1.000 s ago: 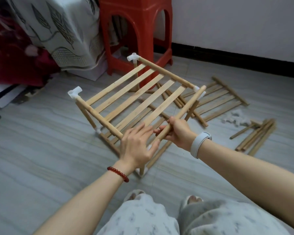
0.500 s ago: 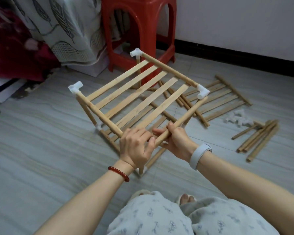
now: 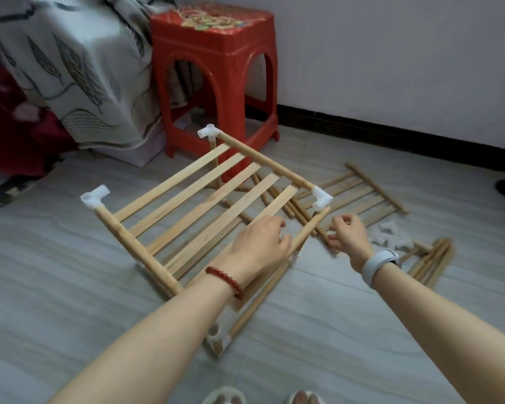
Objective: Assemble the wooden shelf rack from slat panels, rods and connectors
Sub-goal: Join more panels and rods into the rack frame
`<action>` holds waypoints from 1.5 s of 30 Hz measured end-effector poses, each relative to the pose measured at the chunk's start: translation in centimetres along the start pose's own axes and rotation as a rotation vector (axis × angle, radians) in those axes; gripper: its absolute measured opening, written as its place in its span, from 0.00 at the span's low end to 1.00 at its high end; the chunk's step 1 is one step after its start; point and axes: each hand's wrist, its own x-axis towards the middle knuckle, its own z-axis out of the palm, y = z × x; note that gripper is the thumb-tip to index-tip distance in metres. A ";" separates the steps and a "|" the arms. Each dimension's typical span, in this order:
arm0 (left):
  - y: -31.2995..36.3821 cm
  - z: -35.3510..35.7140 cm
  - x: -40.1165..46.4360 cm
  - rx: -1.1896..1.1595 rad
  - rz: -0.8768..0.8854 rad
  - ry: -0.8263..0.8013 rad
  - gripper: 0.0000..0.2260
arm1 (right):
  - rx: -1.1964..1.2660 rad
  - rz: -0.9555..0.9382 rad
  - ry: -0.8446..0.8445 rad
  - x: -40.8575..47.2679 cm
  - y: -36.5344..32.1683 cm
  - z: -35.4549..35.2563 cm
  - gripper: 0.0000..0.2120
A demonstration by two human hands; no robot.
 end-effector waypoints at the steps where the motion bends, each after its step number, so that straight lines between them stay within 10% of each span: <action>1: 0.9 0.7 1.2 0.004 -0.009 -0.060 0.19 | -0.043 -0.064 0.007 1.1 -0.5 -0.3 0.17; 5: 2.4 4.2 3.5 -0.018 -0.007 -0.193 0.15 | -0.180 -0.242 -0.211 4.0 -1.8 -0.2 0.31; 10: 1.1 5.5 3.2 0.025 0.048 -0.144 0.11 | -0.550 -0.484 -0.318 5.6 -2.0 0.4 0.23; 32: -2.6 1.7 -0.5 0.213 0.023 -0.163 0.13 | -0.592 -0.389 -0.386 3.3 -1.5 2.5 0.24; 39: -2.9 0.9 3.9 0.275 0.151 0.196 0.16 | -0.405 -0.194 -0.410 3.9 -2.7 2.9 0.18; 45: -2.3 2.0 11.7 0.508 0.209 -0.043 0.22 | -0.480 -0.236 -0.462 4.3 -2.4 3.1 0.10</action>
